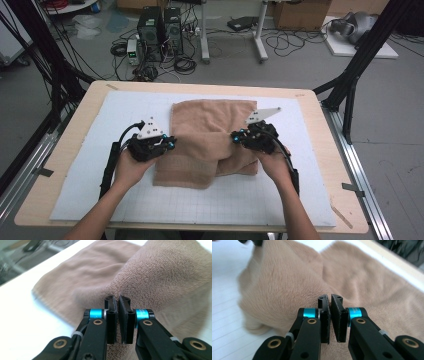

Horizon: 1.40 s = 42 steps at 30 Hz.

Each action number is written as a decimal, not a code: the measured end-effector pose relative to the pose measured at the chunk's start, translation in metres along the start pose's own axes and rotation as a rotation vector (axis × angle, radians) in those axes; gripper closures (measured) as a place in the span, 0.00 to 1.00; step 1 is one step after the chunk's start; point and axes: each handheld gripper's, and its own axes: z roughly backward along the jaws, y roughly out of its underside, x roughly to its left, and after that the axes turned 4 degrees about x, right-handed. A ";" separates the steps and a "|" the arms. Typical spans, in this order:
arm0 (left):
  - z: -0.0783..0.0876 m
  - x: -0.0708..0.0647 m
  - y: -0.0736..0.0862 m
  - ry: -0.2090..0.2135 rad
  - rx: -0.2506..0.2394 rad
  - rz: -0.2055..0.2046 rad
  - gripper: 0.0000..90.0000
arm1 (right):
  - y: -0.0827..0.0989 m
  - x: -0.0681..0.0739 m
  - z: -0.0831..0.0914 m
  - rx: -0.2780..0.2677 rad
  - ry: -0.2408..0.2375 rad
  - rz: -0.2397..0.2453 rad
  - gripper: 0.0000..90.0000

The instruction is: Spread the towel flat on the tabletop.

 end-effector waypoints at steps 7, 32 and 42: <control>-0.025 0.016 0.007 0.006 0.075 0.063 0.87 | 0.004 -0.018 -0.032 0.045 0.006 -0.068 0.75; -0.009 -0.014 0.059 0.109 0.139 0.002 0.65 | 0.062 0.057 -0.019 0.014 -0.037 -0.003 0.68; -0.018 -0.018 0.060 0.111 0.155 -0.027 0.85 | 0.062 0.051 -0.042 0.067 -0.005 0.020 0.84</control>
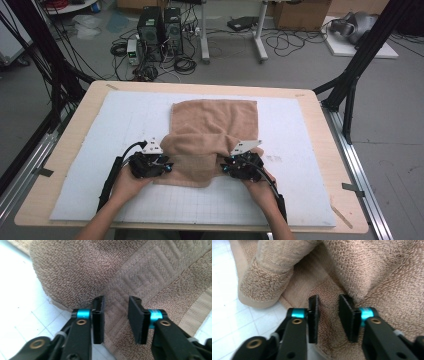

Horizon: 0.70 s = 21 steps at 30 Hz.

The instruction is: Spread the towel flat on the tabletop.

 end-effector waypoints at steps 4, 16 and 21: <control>0.000 -0.004 -0.002 -0.020 0.006 -0.022 0.94 | 0.000 -0.005 0.001 -0.002 -0.029 -0.002 0.90; 0.021 -0.007 -0.001 -0.014 -0.047 -0.023 0.97 | 0.000 -0.004 0.039 -0.030 -0.078 0.044 0.93; 0.033 -0.005 -0.001 -0.025 -0.069 -0.019 0.97 | 0.004 -0.007 0.065 -0.063 -0.062 0.045 0.93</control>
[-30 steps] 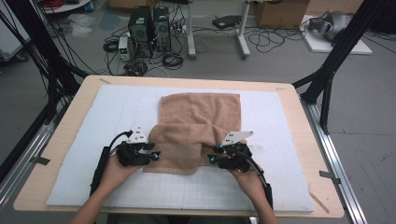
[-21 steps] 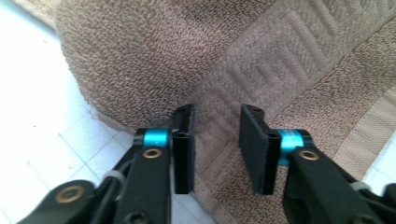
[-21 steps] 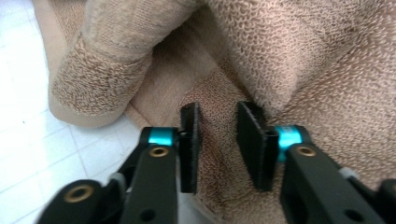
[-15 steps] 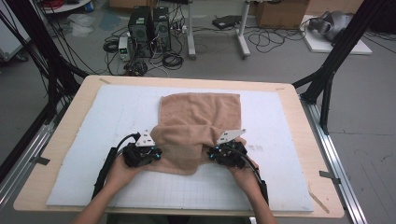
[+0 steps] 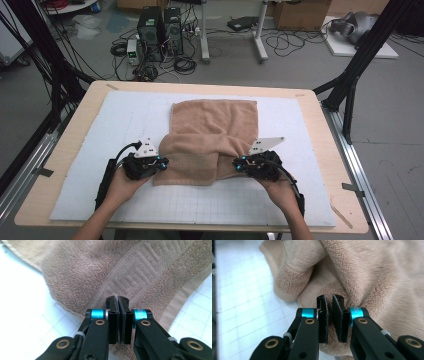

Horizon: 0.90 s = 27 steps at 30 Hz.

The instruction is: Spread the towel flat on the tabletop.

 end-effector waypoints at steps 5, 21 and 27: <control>0.010 0.002 -0.004 -0.005 -0.023 0.003 0.97 | 0.007 -0.013 0.021 0.005 0.060 -0.013 0.93; 0.000 0.005 -0.010 0.009 -0.026 0.019 0.71 | 0.005 -0.016 0.014 -0.035 0.099 -0.032 0.73; -0.014 0.008 -0.011 0.009 -0.006 0.036 0.65 | 0.007 0.002 0.001 -0.013 0.088 -0.003 0.65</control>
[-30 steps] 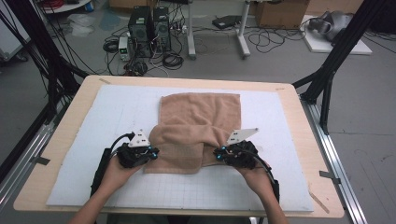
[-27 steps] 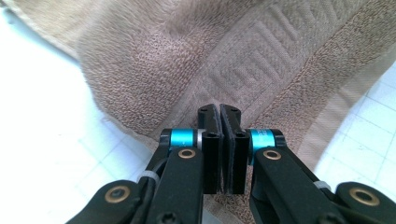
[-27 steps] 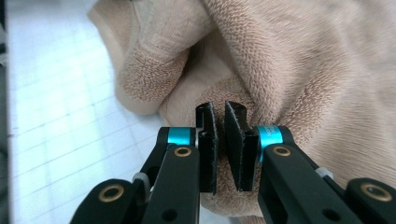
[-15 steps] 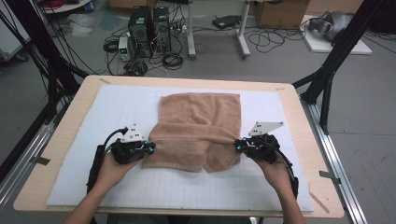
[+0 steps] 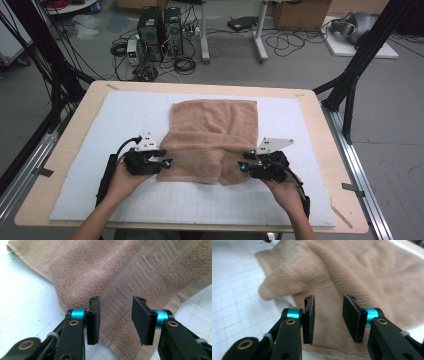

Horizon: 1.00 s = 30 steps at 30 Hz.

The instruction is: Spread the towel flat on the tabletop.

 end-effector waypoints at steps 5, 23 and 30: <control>-0.021 0.002 0.001 -0.013 0.074 0.003 0.68 | 0.006 -0.001 -0.028 0.059 0.002 -0.021 0.57; -0.025 0.000 0.002 -0.058 0.076 -0.010 0.91 | 0.007 -0.007 -0.045 0.099 -0.035 -0.008 0.91; -0.007 -0.004 0.002 -0.053 0.035 -0.027 0.96 | 0.006 -0.004 -0.025 0.064 -0.040 0.004 0.92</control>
